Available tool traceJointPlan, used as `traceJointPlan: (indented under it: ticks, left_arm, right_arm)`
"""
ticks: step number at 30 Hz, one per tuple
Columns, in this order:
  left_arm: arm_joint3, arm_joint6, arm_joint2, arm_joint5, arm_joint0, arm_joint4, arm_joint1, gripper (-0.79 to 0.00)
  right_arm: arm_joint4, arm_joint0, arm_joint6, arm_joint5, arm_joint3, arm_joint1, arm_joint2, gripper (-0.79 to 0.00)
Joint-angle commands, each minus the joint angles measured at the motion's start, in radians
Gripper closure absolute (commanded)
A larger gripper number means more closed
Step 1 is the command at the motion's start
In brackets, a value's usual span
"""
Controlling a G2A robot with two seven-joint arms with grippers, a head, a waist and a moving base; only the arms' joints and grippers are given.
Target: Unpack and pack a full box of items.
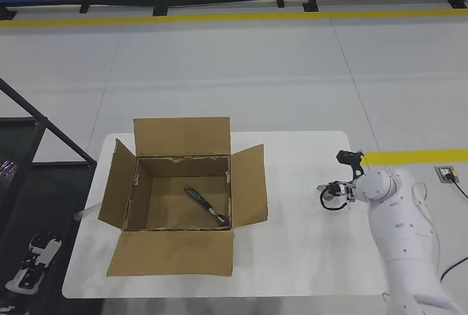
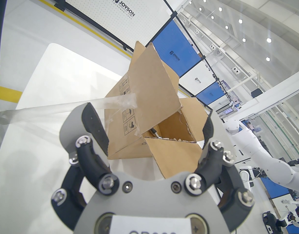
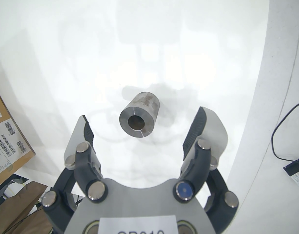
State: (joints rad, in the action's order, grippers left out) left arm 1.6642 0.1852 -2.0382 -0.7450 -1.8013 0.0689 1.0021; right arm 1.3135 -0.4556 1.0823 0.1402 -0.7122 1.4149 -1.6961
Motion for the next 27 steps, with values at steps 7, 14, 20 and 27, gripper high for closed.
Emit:
traceJointPlan:
  ticks: [7, 14, 20, 27]
  left_arm:
    - [0.0, 0.0, 0.0, 0.0, 0.0, 0.0, 0.0, -0.785]
    - [0.0, 0.0, 0.0, 0.0, 0.0, 0.0, 0.0, -0.785]
    - [0.0, 0.0, 0.0, 0.0, 0.0, 0.0, 0.0, -0.785]
    - [0.0, 0.0, 0.0, 0.0, 0.0, 0.0, 0.0, -0.785]
  right_arm:
    - [-0.016, 0.05, -0.049, 0.015, 0.117, -0.01, 0.024, -0.268]
    - [-0.015, 0.058, -0.085, 0.005, 0.061, -0.007, 0.072, 0.0]
    - [0.03, -0.076, -0.002, -0.116, -0.465, 0.031, 0.245, 0.0]
    - [0.188, -0.187, 0.121, -0.188, -1.03, 0.058, 0.518, 0.0]
